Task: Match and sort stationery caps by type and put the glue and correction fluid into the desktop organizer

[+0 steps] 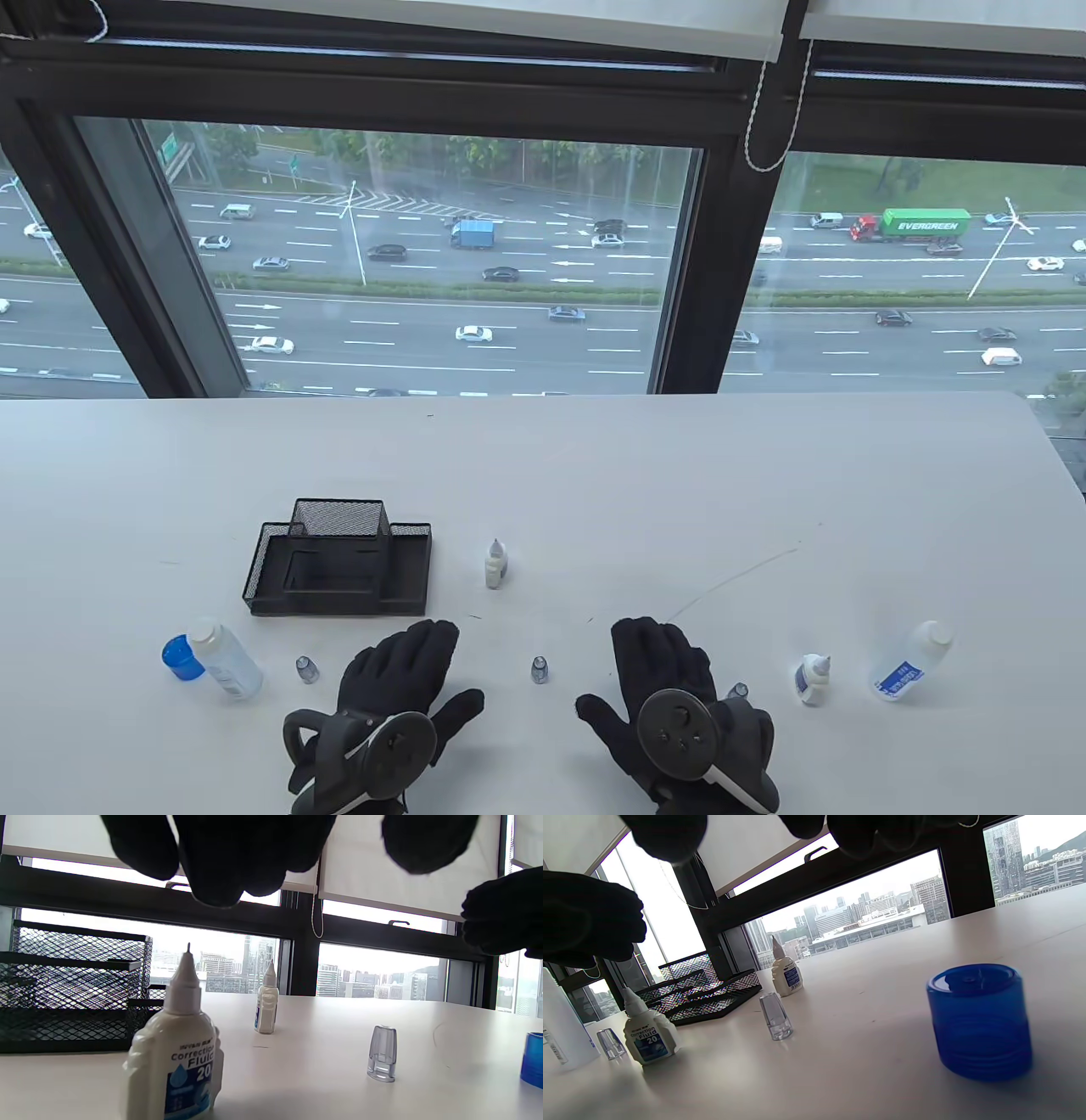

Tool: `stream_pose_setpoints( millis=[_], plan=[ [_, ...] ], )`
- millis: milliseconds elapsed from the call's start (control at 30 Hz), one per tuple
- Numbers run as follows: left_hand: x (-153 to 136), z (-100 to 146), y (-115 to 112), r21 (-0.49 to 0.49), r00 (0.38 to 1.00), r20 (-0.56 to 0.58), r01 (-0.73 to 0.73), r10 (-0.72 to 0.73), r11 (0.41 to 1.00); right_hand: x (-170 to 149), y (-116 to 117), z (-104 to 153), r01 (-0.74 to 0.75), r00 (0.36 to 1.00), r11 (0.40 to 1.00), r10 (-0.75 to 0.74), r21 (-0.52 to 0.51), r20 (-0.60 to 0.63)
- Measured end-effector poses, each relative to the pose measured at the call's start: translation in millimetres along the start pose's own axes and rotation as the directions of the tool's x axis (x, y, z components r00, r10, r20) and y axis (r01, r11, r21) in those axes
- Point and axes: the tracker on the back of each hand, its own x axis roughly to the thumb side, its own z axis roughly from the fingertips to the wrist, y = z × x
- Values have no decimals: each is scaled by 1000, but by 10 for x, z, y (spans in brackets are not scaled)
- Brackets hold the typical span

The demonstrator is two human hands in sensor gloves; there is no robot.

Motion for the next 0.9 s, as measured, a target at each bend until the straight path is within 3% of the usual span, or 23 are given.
stream_pose_setpoints(
  millis=[167,300,400,467,600,733,900],
  plan=[
    [-152,15,302,128,993,-70,-82,92,988,1,-4,1,6,1000,1000,-6,2,2],
    [-634,138,597,284,941,-229,-180,249,942,12,-2,9,12,1000,1000,-12,0,7],
    [-1157,307,677,385,835,-428,-178,346,906,17,-2,13,16,1000,1000,-16,-2,13],
    [-1424,398,609,398,754,-538,-167,377,902,16,-2,15,25,1000,1000,-25,-1,15],
    [-1818,507,261,300,586,-703,-270,404,915,10,-2,18,33,999,999,-33,-2,16],
    [-1912,544,26,200,544,-762,-318,351,927,-2,-16,25,39,999,999,-39,-9,13],
    [-1948,547,-116,192,514,-781,-341,353,920,-14,-24,23,47,999,999,-47,-9,10]
  ],
)
